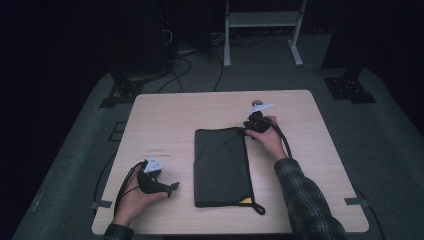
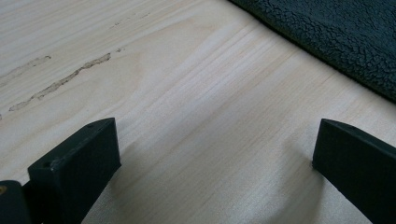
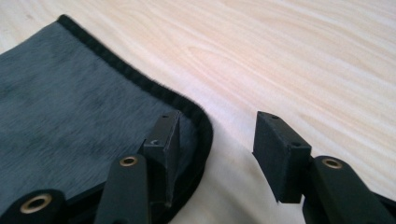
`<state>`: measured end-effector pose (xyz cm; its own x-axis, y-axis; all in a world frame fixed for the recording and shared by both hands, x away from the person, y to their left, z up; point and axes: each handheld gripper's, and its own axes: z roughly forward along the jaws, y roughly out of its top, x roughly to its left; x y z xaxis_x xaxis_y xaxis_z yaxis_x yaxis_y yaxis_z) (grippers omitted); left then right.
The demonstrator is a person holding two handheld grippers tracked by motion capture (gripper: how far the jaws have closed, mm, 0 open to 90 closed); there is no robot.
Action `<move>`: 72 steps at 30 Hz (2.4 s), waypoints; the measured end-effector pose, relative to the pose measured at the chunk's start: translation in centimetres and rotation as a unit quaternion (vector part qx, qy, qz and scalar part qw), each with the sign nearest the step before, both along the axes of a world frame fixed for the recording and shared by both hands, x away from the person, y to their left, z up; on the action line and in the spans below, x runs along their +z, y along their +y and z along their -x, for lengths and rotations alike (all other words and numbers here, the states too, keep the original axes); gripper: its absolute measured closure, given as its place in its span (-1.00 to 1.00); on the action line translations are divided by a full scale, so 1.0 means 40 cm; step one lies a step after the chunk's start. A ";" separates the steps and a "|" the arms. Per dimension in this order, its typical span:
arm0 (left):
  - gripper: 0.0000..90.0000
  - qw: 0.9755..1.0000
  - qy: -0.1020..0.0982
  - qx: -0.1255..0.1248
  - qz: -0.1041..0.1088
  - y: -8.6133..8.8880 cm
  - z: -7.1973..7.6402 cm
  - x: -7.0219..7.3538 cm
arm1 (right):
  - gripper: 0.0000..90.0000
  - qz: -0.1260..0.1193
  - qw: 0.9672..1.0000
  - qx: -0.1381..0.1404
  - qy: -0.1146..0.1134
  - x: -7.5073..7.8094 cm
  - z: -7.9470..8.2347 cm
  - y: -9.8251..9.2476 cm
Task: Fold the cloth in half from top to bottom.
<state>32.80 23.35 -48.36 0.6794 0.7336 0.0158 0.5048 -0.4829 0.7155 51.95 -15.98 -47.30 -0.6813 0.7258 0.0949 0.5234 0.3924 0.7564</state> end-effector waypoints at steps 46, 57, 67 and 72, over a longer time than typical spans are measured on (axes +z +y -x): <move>-0.15 0.999 0.016 0.038 0.023 -0.175 -0.453 0.052 | 0.07 0.006 1.000 0.016 -0.016 -0.023 0.001 0.005; 0.40 1.000 0.023 0.015 -0.011 -0.200 -0.457 0.046 | 0.26 0.006 1.000 0.023 -0.018 -0.023 0.004 0.008; 0.88 0.997 0.066 0.038 -0.004 -0.219 -0.458 0.057 | 0.81 -0.039 0.998 0.030 0.026 -0.025 0.007 0.003; 0.91 0.997 0.069 0.039 0.014 -0.212 -0.456 0.065 | 0.87 -0.015 0.999 0.018 0.024 -0.015 0.011 0.016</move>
